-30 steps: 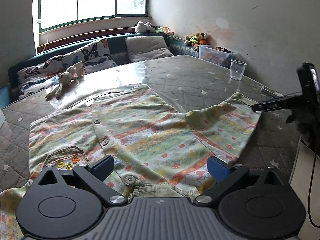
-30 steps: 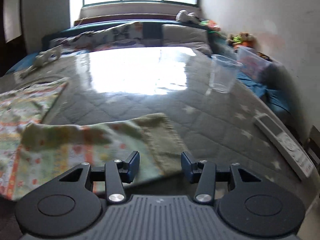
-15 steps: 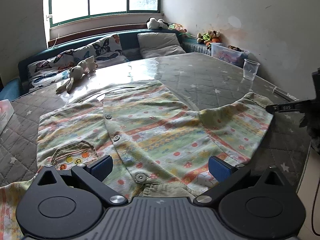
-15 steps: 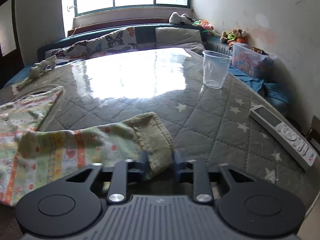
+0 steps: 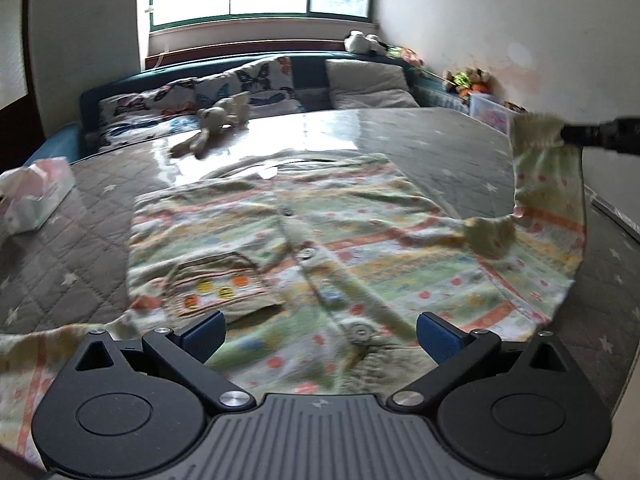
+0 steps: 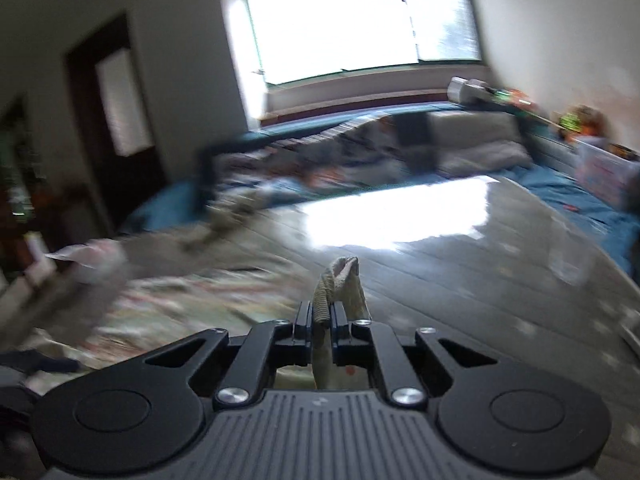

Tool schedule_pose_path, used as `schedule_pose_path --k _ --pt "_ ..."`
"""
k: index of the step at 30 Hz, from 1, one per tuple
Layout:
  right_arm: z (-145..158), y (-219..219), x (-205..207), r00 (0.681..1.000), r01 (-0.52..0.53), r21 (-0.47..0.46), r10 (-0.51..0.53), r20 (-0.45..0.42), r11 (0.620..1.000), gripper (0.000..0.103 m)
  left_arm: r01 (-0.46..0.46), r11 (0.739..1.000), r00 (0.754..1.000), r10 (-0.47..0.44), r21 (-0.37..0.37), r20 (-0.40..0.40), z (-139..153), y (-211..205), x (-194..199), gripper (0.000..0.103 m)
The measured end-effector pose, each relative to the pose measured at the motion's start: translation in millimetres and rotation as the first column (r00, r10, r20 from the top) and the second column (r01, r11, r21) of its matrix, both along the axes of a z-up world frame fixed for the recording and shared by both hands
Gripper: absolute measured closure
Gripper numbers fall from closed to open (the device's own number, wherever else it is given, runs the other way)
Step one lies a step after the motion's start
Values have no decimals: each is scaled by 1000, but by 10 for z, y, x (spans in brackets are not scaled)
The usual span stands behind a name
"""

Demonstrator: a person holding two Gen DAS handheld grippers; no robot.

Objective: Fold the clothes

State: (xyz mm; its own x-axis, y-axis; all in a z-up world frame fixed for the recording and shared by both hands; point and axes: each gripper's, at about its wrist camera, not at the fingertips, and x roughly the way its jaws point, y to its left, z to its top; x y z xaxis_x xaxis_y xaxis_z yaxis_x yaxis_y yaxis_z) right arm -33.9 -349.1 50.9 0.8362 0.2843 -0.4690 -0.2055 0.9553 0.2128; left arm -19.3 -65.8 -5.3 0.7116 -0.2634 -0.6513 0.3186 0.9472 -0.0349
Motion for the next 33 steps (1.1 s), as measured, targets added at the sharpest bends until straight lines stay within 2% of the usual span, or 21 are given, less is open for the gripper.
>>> schedule_pose_path --k 6,12,17,18,21,24,26,32,33 --pt "226 683 178 975 -219 9 218 32 976 96 -100 995 995 101 -28 13 22 337 -33 0" --pt "208 1409 312 917 -398 -26 399 14 917 96 -186 981 982 187 -59 14 32 674 -100 0" --pt "113 1783 327 872 -489 -37 488 -24 871 95 -239 968 970 241 -73 16 32 873 -138 0" --pt "84 1853 316 860 -510 -40 509 -37 859 95 -248 966 968 250 -77 15 26 900 -139 1" --pt "23 1980 246 840 -542 -48 541 -45 839 83 -267 960 963 269 -83 14 20 962 -136 1" --pt "-3 1992 232 837 -547 -46 546 -45 836 82 -274 958 961 277 -88 21 33 988 -118 1" --pt "-16 1918 217 843 -538 -49 536 -52 842 82 -270 958 961 274 -95 27 50 988 -117 6" --pt "-318 1505 146 890 -450 -143 430 -153 881 82 -180 978 983 182 -107 16 34 815 -124 26" --pt "-399 1430 130 897 -432 -157 406 -175 888 82 -162 982 986 164 -101 12 17 766 -116 32"
